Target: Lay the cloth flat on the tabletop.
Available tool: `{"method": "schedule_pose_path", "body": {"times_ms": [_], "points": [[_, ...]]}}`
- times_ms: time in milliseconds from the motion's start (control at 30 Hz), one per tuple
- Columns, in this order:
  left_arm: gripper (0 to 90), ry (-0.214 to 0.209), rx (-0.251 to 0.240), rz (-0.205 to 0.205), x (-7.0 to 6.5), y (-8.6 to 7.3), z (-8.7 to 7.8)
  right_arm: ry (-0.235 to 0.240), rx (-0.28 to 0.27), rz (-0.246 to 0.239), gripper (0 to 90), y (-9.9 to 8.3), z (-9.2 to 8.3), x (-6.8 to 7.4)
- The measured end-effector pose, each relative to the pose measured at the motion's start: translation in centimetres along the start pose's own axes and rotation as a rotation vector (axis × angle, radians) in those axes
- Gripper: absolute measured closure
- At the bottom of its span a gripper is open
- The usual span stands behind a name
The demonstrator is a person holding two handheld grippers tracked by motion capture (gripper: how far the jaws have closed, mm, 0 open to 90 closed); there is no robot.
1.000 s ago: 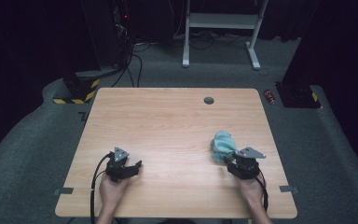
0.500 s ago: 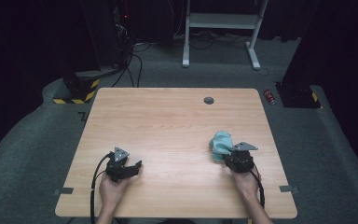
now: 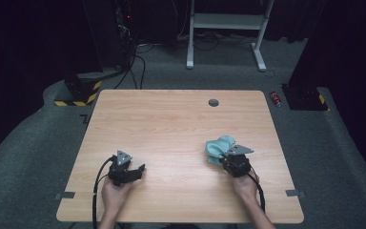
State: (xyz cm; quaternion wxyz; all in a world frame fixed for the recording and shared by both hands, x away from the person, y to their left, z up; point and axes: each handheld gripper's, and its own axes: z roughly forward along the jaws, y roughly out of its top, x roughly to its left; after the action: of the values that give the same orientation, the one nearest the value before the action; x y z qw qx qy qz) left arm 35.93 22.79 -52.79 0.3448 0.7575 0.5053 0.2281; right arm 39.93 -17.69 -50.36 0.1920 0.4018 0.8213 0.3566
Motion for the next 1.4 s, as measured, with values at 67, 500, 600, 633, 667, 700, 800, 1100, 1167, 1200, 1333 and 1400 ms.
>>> {"method": "schedule_pose_path", "body": {"times_ms": [67, 500, 600, 633, 667, 700, 800, 1100, 1167, 1200, 1333, 1400], "points": [[30.8, 0.000, 0.000, 0.000, 0.0, 0.0, 0.0, 0.016, -0.005, -0.013, 87.6, 0.3, 0.2, 0.6], [32.1, -0.034, -0.014, -0.049, 0.6, -0.1, -0.2, 0.118, -0.019, -0.068, 87.5, 1.7, 1.1, 4.4], [33.2, -0.045, -0.023, -0.069, 0.7, -0.1, -0.2, 0.137, -0.022, -0.077, 87.4, 2.1, 1.4, 5.1], [35.5, -0.059, -0.028, -0.080, 0.7, -0.2, -0.3, 0.143, -0.022, -0.080, 87.4, 2.3, 1.5, 5.3], [38.6, -0.059, -0.028, -0.080, 0.7, -0.2, -0.3, 0.147, -0.021, -0.084, 87.4, 2.4, 1.6, 5.6], [39.4, -0.079, -0.031, -0.096, 0.5, -0.1, -0.3, 0.152, -0.019, -0.090, 87.4, 2.5, 1.7, 5.8], [40.3, -0.111, -0.039, -0.083, -0.4, 0.1, -0.3, 0.163, -0.018, -0.097, 87.1, 2.7, 2.1, 6.5], [41.0, -0.205, -0.052, 0.031, -4.3, 3.0, -0.4, 0.203, -0.002, -0.092, 69.8, 2.4, 2.6, 7.4], [41.0, -0.225, -0.058, 0.051, -5.2, 3.6, -0.5, 0.208, -0.010, -0.092, 67.7, 2.2, 2.2, 7.3], [41.0, -0.237, -0.059, 0.056, -5.6, 3.9, -0.5, 0.211, -0.018, -0.086, 67.0, 2.0, 1.9, 7.2], [41.1, -0.271, -0.076, 0.083, -7.2, 4.9, -0.6, 0.211, -0.047, -0.077, 66.5, 1.1, 0.6, 6.6], [41.1, -0.282, -0.078, 0.106, -8.1, 5.4, -0.5, 0.195, -0.050, -0.073, 68.0, 0.6, 0.1, 6.1]]}}
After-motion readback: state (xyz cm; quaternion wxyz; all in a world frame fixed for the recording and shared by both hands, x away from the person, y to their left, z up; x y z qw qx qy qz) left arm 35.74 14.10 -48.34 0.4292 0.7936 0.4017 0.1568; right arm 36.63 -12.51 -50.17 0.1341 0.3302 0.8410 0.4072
